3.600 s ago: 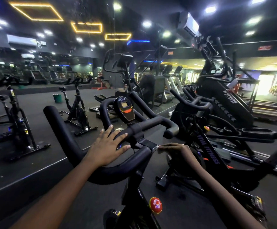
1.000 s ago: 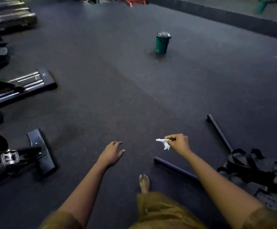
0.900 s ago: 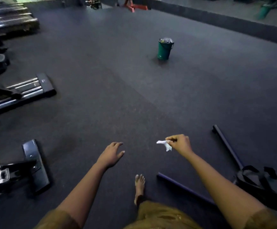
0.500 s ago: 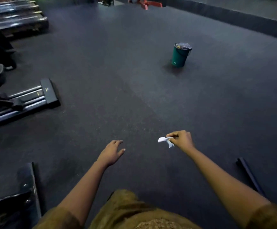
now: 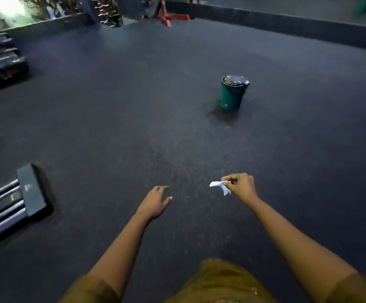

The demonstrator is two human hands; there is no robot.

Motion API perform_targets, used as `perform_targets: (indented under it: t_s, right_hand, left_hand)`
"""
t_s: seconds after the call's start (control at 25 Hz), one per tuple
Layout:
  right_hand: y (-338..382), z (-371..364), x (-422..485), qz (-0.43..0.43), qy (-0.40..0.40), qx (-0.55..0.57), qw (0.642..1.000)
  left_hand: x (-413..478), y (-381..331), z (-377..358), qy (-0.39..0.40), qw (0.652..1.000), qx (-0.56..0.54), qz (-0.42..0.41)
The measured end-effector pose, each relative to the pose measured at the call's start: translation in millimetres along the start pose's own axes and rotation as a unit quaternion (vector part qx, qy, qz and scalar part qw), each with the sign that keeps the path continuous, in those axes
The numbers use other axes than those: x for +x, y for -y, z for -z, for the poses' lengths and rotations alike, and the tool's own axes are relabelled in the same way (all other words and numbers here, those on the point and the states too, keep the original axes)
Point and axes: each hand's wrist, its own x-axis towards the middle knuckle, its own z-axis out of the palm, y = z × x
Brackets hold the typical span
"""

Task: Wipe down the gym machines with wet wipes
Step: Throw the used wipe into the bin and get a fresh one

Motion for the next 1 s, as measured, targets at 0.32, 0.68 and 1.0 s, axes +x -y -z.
perform_targets:
  t_s: [0.32, 0.68, 1.0]
  right_hand:
    - [36.9, 1.3, 289.9, -0.057, -0.027, 0.018, 0.998]
    - [138.7, 21.1, 627.6, -0.032, -0.035, -0.007, 0.999]
    - [184.3, 42.2, 876.1, -0.101, -0.06, -0.011, 0.993]
  left_hand:
    - [318.1, -23.2, 86.7, 0.072, 0.994, 0.058, -0.051]
    - [642.8, -30.9, 210.2, 0.069, 0.995, 0.049, -0.046]
    - [934.8, -47.4, 308.5, 0.11, 0.981, 0.107, -0.116]
